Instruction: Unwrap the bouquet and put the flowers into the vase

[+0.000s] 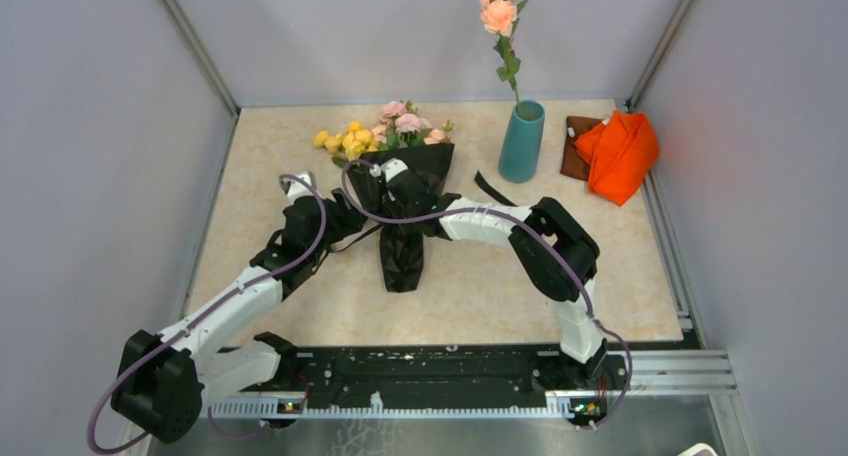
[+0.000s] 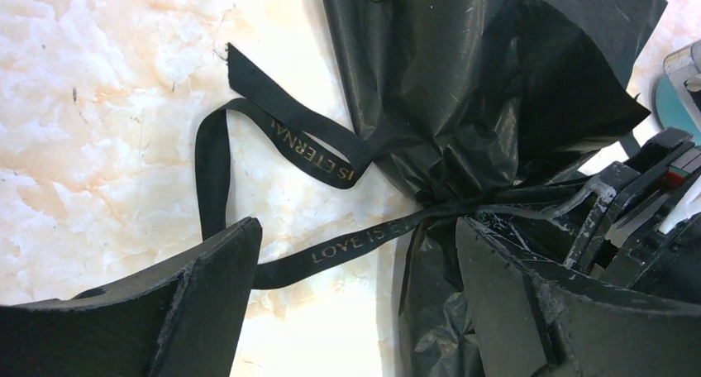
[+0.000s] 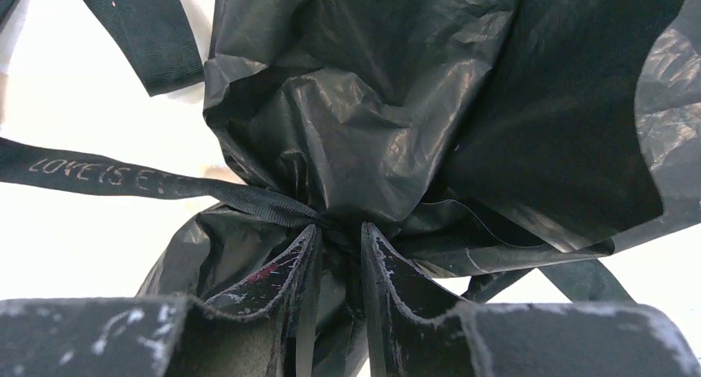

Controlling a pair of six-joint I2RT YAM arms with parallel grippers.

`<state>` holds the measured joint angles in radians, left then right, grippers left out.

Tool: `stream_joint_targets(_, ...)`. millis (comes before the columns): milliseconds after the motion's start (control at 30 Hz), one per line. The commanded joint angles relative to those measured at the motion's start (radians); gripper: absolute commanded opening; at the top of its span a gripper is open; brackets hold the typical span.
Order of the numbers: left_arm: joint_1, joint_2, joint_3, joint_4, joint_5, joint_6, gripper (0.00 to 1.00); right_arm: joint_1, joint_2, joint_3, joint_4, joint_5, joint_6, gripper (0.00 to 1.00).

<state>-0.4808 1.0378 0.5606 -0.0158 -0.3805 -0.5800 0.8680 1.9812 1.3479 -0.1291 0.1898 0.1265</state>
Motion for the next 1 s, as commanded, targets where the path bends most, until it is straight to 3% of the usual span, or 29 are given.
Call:
stream_joint_targets(0, -0.001, 0.007, -0.013, 0.008, 0.018, -0.013, 0.94, 0.000, 0.032, 0.015, 0.036, 0.010, 0.000, 0.25)
stream_joint_targets(67, -0.002, 0.008, -0.013, 0.008, 0.017, -0.006, 0.94, -0.003, 0.039, 0.020, 0.034, 0.010, -0.003, 0.24)
stream_joint_targets(200, -0.002, 0.005, -0.011, 0.008, 0.019, 0.000, 0.94, -0.010, 0.056, 0.025, 0.029, 0.001, 0.001, 0.01)
stream_joint_targets(233, -0.001, 0.005, -0.012, 0.022, 0.021, 0.000, 0.94, -0.012, 0.056, 0.023, 0.029, 0.000, 0.003, 0.00)
stream_joint_targets(400, -0.002, 0.037, -0.010, 0.080, 0.038, 0.022, 0.94, -0.012, 0.000, -0.003, 0.037, 0.001, 0.012, 0.00)
stream_joint_targets(767, -0.001, 0.306, 0.103, 0.221, 0.133, 0.000, 0.94, -0.012, -0.299, -0.130, 0.048, 0.003, 0.044, 0.00)
stream_joint_targets(967, -0.006, 0.355, 0.189, 0.225, 0.177, -0.008, 0.94, -0.011, -0.352, -0.156, 0.027, -0.007, 0.036, 0.00)
